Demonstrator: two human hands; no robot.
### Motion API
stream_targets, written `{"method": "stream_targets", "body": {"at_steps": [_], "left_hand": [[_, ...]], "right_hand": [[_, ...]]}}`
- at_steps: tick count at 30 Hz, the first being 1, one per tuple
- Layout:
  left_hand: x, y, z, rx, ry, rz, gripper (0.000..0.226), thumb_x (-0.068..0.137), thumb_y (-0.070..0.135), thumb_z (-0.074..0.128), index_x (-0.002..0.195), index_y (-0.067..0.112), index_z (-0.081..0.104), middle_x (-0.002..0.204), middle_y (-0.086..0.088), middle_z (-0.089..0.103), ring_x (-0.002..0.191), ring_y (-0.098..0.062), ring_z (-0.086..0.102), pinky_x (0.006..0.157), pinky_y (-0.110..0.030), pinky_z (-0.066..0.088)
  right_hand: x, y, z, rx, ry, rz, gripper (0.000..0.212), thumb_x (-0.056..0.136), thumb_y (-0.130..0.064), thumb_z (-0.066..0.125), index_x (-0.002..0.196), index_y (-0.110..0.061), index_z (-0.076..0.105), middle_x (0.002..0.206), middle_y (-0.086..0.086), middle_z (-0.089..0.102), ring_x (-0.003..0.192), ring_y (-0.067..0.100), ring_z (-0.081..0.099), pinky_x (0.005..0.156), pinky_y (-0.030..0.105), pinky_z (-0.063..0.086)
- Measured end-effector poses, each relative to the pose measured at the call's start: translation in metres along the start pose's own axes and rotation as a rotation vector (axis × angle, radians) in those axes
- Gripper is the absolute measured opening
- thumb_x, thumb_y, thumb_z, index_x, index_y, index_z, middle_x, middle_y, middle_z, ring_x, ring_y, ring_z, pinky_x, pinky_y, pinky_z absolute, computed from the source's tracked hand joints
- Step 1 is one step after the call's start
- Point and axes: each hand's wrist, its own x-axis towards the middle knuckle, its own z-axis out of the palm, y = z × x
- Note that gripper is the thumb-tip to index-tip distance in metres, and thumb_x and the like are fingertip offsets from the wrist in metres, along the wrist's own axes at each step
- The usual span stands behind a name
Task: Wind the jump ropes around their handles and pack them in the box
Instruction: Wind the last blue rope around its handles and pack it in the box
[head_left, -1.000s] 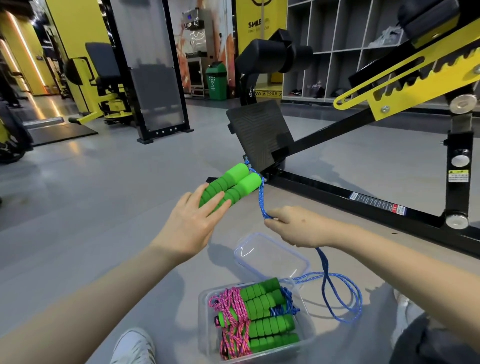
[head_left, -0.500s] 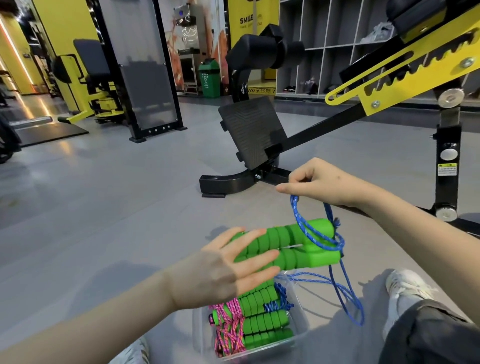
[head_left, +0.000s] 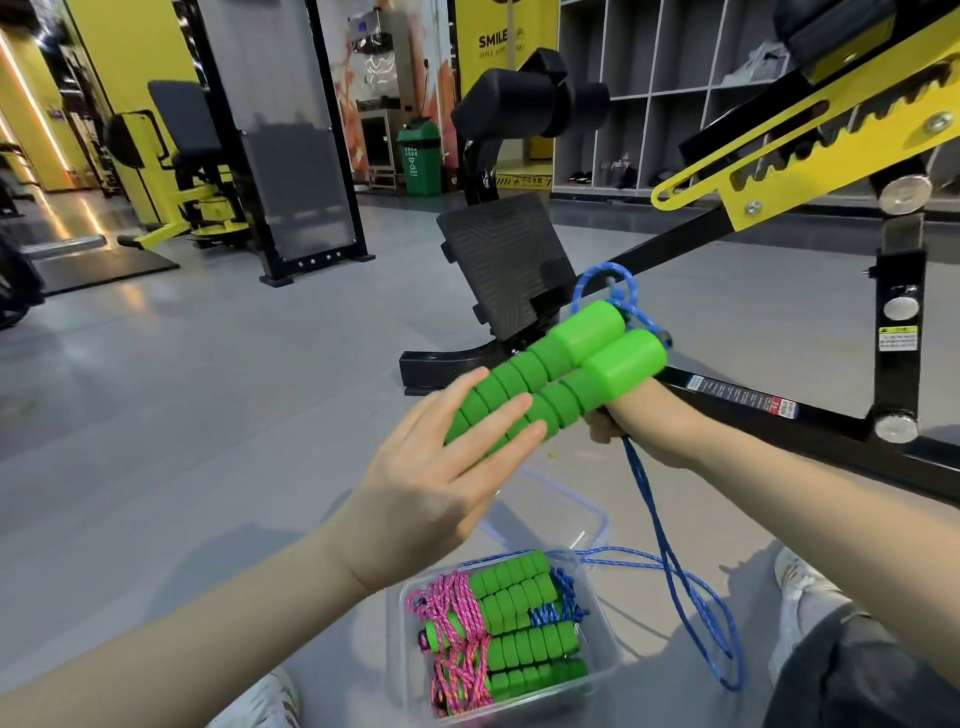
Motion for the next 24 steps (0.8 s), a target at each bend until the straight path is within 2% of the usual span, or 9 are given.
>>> {"method": "stream_targets", "body": {"at_steps": [2, 6, 9, 11, 15, 18, 20, 24], "left_hand": [[-0.003, -0.011, 0.004, 0.049, 0.000, -0.027, 0.047, 0.080, 0.000, 0.061, 0.126, 0.009, 0.053, 0.128, -0.011, 0.061, 0.116, -0.047, 0.052, 0.090, -0.050, 0.047], [-0.021, -0.037, 0.013, 0.090, -0.083, -0.096, 0.042, 0.086, 0.006, 0.052, 0.128, 0.012, 0.051, 0.127, -0.011, 0.062, 0.113, -0.046, 0.054, 0.087, -0.046, 0.048], [-0.029, -0.056, 0.013, 0.131, -0.122, -0.155, 0.039, 0.087, 0.010, 0.046, 0.126, 0.013, 0.050, 0.124, -0.011, 0.064, 0.111, -0.045, 0.054, 0.084, -0.047, 0.051], [-0.033, -0.062, 0.014, 0.153, -0.140, -0.138, 0.042, 0.084, 0.007, 0.050, 0.125, 0.013, 0.050, 0.123, -0.011, 0.064, 0.110, -0.046, 0.054, 0.082, -0.048, 0.051], [-0.042, -0.063, 0.020, 0.207, -0.221, -0.044, 0.045, 0.079, 0.006, 0.050, 0.124, 0.011, 0.050, 0.119, -0.012, 0.066, 0.106, -0.048, 0.057, 0.079, -0.047, 0.050], [-0.052, -0.076, 0.019, 0.235, -0.317, -0.006, 0.043, 0.080, 0.008, 0.045, 0.123, 0.010, 0.050, 0.116, -0.013, 0.066, 0.105, -0.047, 0.056, 0.078, -0.046, 0.049], [-0.057, -0.082, 0.016, 0.267, -0.386, 0.008, 0.046, 0.077, 0.006, 0.046, 0.123, 0.009, 0.049, 0.116, -0.013, 0.066, 0.105, -0.047, 0.056, 0.078, -0.045, 0.048], [-0.055, -0.064, 0.013, 0.227, -0.430, 0.158, 0.043, 0.087, -0.002, 0.035, 0.122, 0.006, 0.058, 0.121, -0.014, 0.064, 0.107, -0.049, 0.056, 0.082, -0.049, 0.050]], "right_hand": [[0.003, -0.003, 0.009, -0.032, -0.047, 0.014, 0.040, 0.100, -0.018, 0.031, 0.066, -0.009, 0.049, 0.044, -0.004, 0.038, 0.037, 0.006, 0.028, 0.047, 0.023, 0.030], [0.003, -0.007, 0.014, -0.191, -0.025, -0.018, 0.034, 0.099, -0.020, 0.032, 0.080, -0.005, 0.056, 0.048, 0.001, 0.033, 0.041, 0.012, 0.029, 0.044, 0.024, 0.032], [-0.005, -0.016, 0.022, -0.311, -0.148, -0.035, 0.031, 0.101, -0.022, 0.031, 0.097, -0.006, 0.057, 0.052, 0.004, 0.037, 0.040, 0.007, 0.034, 0.042, 0.022, 0.037], [-0.010, -0.027, 0.025, -0.408, -0.243, -0.038, 0.031, 0.102, -0.024, 0.030, 0.103, -0.008, 0.056, 0.054, 0.004, 0.040, 0.039, 0.006, 0.036, 0.042, 0.019, 0.038], [-0.017, -0.050, 0.021, -0.553, -0.361, -0.021, 0.033, 0.101, -0.028, 0.033, 0.101, -0.007, 0.060, 0.053, 0.003, 0.043, 0.041, 0.011, 0.040, 0.046, 0.022, 0.042], [-0.024, -0.070, 0.014, -0.595, -0.480, 0.032, 0.034, 0.100, -0.032, 0.039, 0.096, -0.008, 0.062, 0.050, 0.001, 0.039, 0.035, 0.008, 0.035, 0.050, 0.025, 0.046], [-0.027, -0.083, 0.008, -0.589, -0.463, -0.029, 0.034, 0.098, -0.034, 0.042, 0.091, -0.009, 0.065, 0.051, -0.003, 0.038, 0.038, 0.007, 0.035, 0.050, 0.024, 0.044], [-0.024, -0.096, -0.003, -0.607, -0.269, -0.296, 0.035, 0.096, -0.030, 0.048, 0.083, -0.004, 0.068, 0.045, -0.013, 0.043, 0.044, 0.000, 0.038, 0.047, 0.008, 0.031]]}}
